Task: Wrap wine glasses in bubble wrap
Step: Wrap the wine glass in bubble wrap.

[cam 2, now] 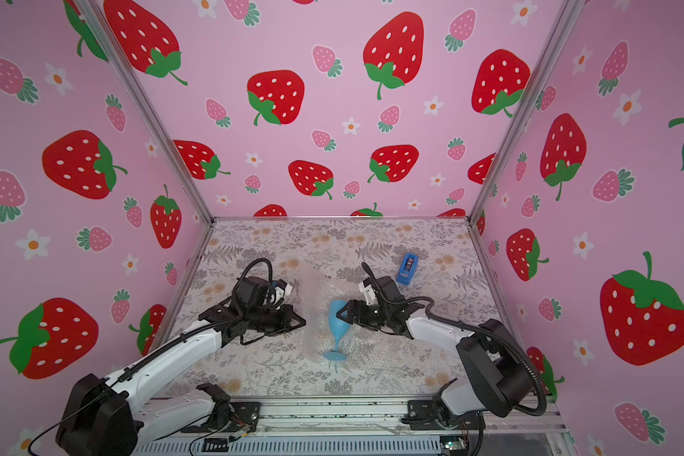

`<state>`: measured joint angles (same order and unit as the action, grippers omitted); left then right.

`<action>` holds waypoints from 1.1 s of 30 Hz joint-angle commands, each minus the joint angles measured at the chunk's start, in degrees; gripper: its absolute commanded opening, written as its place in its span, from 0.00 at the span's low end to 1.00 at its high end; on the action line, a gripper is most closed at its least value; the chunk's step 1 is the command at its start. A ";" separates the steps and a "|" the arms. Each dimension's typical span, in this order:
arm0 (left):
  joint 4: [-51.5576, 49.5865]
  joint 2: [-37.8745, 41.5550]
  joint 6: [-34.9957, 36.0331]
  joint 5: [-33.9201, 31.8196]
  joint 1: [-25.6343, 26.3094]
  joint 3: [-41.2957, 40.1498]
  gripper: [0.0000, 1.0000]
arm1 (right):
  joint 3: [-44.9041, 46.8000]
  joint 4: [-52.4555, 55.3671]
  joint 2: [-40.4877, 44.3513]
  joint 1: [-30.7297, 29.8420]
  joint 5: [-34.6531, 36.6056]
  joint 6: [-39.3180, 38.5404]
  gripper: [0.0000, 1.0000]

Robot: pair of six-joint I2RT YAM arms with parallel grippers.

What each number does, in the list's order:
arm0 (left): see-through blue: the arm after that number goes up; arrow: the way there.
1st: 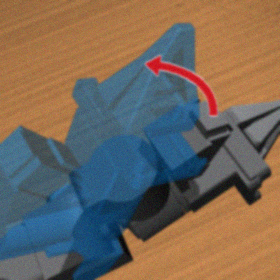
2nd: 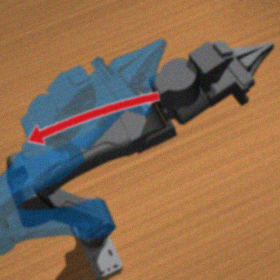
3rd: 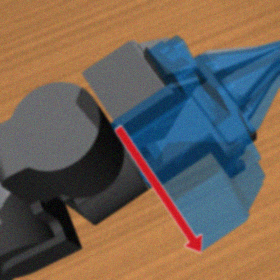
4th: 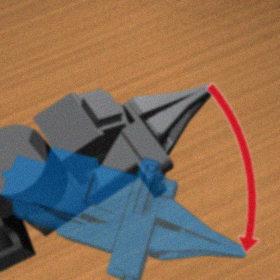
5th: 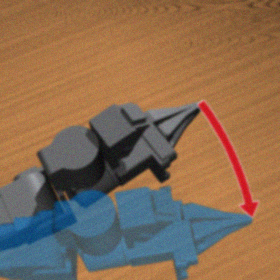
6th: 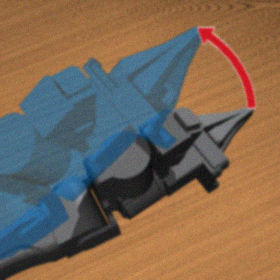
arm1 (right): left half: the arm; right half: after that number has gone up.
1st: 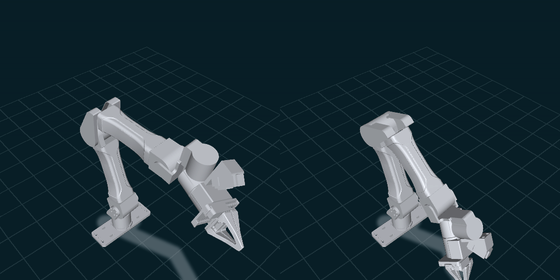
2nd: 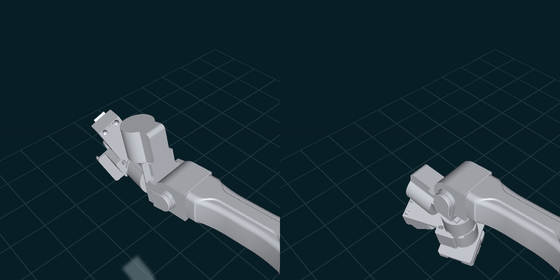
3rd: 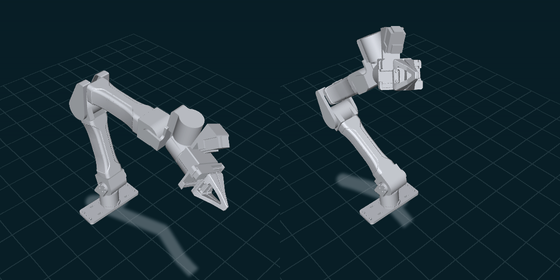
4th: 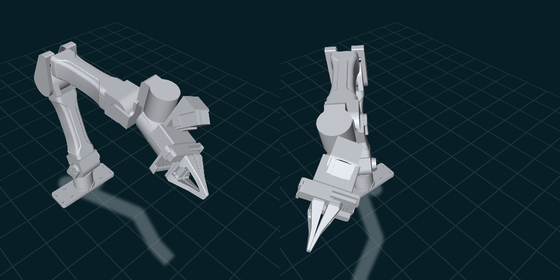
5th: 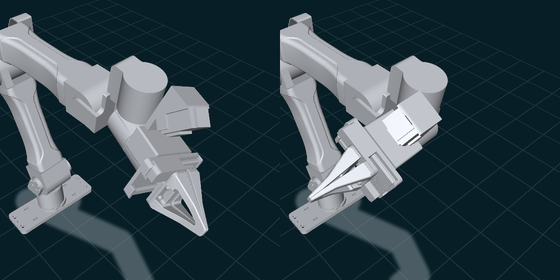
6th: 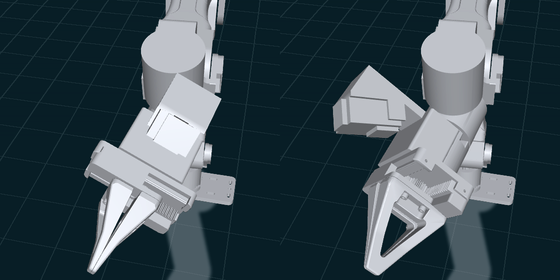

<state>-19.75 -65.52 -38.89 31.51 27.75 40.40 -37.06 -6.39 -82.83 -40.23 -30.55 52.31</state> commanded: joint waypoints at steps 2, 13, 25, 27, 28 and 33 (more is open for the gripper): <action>-1.45 -0.53 -1.66 -0.76 2.02 4.10 0.02 | 0.32 -1.07 0.73 0.32 1.15 0.98 0.82; 2.08 -5.70 -6.59 -4.35 11.25 8.69 0.04 | 5.20 -4.14 5.55 1.68 2.28 4.19 0.82; 8.98 -19.21 -12.65 -9.63 22.60 15.21 0.10 | 7.01 3.73 15.99 6.91 1.10 1.77 0.84; 10.59 -21.01 -13.65 -10.00 23.67 15.65 0.10 | 7.13 4.51 16.36 7.07 1.01 1.43 0.84; 11.22 -21.80 -14.11 -10.45 24.29 15.83 0.10 | 7.24 4.77 16.29 7.14 1.08 1.32 0.84; 14.23 -24.55 -16.16 -11.47 25.11 15.42 0.12 | 7.61 5.47 15.10 7.27 2.13 0.38 0.82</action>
<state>-8.58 -89.43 -52.40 21.71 52.51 54.06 -30.44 -2.52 -67.20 -33.19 -29.36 53.43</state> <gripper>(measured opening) 0.118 0.828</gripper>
